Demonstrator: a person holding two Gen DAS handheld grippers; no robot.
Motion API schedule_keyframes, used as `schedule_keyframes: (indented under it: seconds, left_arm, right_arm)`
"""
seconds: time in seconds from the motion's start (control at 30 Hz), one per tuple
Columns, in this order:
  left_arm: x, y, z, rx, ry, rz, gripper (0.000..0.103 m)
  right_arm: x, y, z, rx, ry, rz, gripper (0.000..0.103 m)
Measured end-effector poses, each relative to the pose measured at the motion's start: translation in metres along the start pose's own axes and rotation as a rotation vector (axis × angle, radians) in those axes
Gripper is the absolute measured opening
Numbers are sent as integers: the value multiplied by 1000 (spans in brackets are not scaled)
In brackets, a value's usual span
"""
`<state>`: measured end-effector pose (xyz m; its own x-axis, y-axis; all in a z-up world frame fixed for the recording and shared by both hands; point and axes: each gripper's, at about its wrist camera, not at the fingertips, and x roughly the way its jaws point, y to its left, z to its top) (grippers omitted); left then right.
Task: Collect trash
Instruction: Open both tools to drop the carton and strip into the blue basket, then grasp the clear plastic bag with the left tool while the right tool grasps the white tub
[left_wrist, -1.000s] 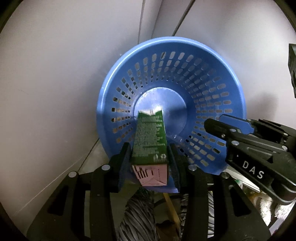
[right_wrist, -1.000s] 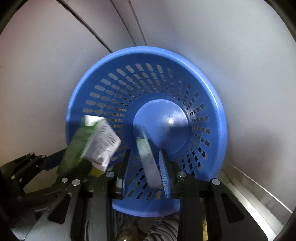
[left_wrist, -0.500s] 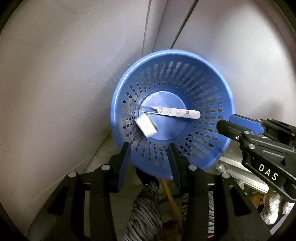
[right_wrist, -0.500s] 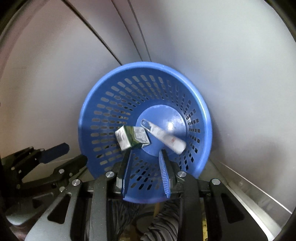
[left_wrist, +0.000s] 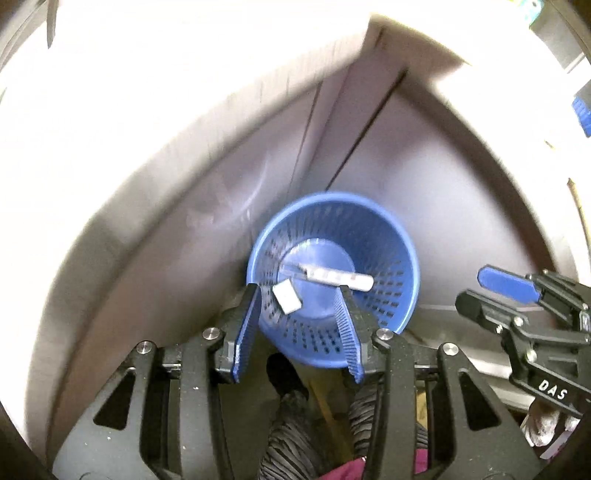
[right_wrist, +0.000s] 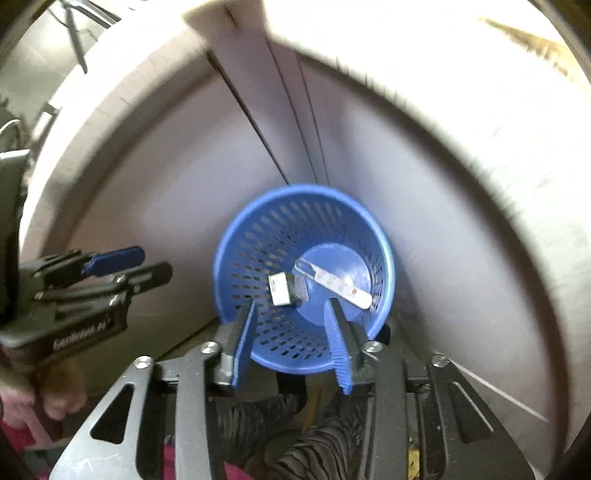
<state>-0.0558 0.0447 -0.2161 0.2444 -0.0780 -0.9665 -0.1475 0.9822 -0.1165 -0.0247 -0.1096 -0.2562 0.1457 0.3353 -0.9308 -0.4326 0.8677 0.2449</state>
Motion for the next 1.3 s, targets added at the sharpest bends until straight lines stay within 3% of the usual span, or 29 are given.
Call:
schedule_keyframes:
  seconds: [0.2, 0.37, 0.5, 0.6, 0.77, 0.97, 1.3]
  left_arm:
    - [-45, -12, 33, 5, -104, -21, 42]
    - [-74, -27, 65, 7, -173, -43, 50]
    - [-91, -43, 92, 6, -222, -64, 50]
    - [-103, -56, 114, 13, -258, -77, 58]
    - [-111, -89, 150, 21, -301, -94, 61]
    - [-111, -109, 191, 19, -330, -101, 62]
    - [-86, -123, 253, -57, -301, -98, 65]
  right_arm:
    - [-49, 1, 14, -26, -88, 37, 45]
    - [-93, -6, 31, -43, -168, 56, 49]
    - [-129, -13, 48, -71, -236, 32, 57]
    - [-151, -23, 59, -79, -281, 18, 68]
    - [-184, -49, 88, -71, -347, -17, 70]
    - [-201, -90, 116, -33, -390, -33, 74]
    - [-195, -127, 168, -10, -392, -20, 74]
